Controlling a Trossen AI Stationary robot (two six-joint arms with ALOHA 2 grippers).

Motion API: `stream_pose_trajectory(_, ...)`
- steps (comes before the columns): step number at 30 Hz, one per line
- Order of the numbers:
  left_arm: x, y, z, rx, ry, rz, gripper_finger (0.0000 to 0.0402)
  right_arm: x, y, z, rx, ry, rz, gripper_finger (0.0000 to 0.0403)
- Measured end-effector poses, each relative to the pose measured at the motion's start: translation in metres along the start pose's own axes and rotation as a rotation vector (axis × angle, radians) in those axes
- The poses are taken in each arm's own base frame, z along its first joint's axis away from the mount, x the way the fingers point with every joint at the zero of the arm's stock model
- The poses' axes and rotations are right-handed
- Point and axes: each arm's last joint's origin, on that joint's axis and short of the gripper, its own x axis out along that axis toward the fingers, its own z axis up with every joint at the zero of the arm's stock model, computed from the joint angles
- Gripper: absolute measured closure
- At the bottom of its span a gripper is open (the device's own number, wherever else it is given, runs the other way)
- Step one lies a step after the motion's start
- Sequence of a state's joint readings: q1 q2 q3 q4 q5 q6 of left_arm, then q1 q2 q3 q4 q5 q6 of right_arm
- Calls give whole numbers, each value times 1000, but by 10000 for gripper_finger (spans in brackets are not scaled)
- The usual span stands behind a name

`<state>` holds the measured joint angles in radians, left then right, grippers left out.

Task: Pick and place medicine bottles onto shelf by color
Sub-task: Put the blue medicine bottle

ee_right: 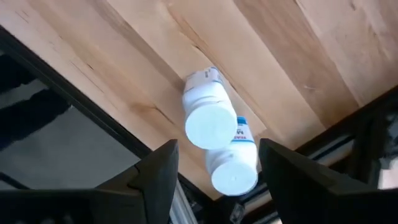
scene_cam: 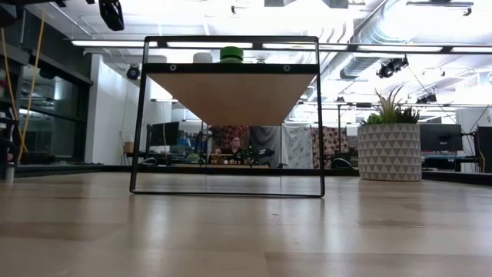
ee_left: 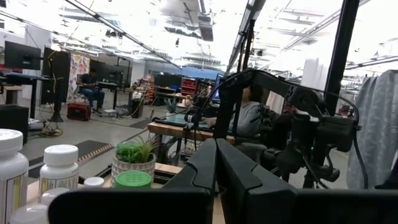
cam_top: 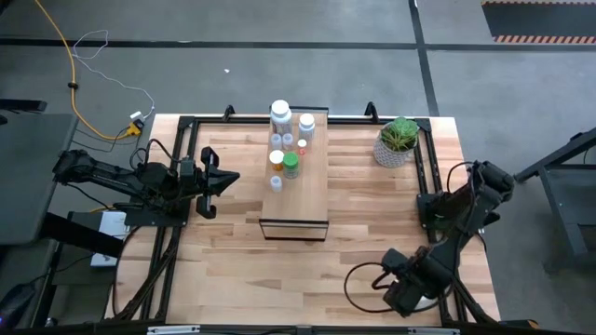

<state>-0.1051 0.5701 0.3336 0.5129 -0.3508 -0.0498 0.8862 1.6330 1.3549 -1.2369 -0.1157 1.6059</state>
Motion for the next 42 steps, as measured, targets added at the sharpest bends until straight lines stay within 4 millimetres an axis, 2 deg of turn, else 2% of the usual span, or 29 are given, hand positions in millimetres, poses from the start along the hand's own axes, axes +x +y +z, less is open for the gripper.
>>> stream_pose_trajectory(6, 0, 0, 0, -32, 0, 0, 401, 20, -2, -11, -8, 8, 5, 187)
stream_pose_trajectory(25, 0, 1, 0, -52, -3, 34, 401, 21, -3, -13, -95, 3, -6, 184)
stream_pose_trajectory(29, 0, 1, 0, -68, -3, 35, 401, 21, -3, -13, -125, 20, -4, 149)
stream_pose_trajectory(37, 0, 2, 0, -72, -5, 60, 401, 20, -7, -13, -138, 22, -45, 18)
stream_pose_trajectory(42, 0, 2, 0, -78, -7, 77, 401, 20, -6, -13, -117, 51, -36, 7)
